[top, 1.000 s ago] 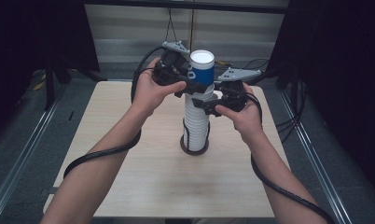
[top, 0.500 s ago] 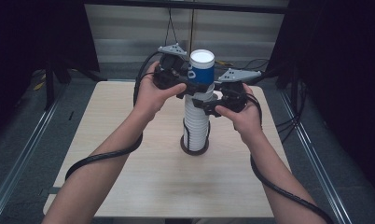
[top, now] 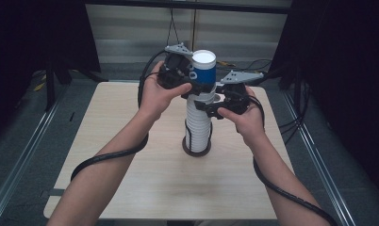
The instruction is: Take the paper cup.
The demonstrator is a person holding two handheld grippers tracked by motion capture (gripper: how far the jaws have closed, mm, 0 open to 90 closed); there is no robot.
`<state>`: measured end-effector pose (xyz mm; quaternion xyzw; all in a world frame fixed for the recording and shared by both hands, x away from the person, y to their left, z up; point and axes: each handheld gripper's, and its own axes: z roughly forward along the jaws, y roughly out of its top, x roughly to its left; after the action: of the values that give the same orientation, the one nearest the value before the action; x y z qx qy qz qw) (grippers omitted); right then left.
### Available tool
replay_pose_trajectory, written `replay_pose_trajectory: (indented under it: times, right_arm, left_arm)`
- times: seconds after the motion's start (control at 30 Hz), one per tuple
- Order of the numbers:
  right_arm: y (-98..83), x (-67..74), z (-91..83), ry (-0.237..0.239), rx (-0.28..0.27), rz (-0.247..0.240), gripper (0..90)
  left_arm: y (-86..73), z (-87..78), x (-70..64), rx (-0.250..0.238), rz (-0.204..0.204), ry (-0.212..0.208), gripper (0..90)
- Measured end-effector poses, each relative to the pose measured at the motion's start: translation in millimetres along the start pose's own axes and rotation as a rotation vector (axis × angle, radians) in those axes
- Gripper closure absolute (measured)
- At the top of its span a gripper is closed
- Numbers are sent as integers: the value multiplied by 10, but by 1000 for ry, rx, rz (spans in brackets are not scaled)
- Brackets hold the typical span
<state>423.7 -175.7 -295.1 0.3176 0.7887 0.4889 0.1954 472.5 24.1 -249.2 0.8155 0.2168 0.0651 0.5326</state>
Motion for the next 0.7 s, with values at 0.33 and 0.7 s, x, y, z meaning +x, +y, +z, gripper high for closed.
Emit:
replay_pose_trajectory:
  times: [0.33,0.7]
  right_arm:
    - [-9,25,3,-13,-3,-32,156]
    - [-27,22,-24,-19,0,-33,159]
  left_arm:
    - [20,-24,-6,-4,-11,13,182]
    - [155,-121,-46,-43,-7,5,212]
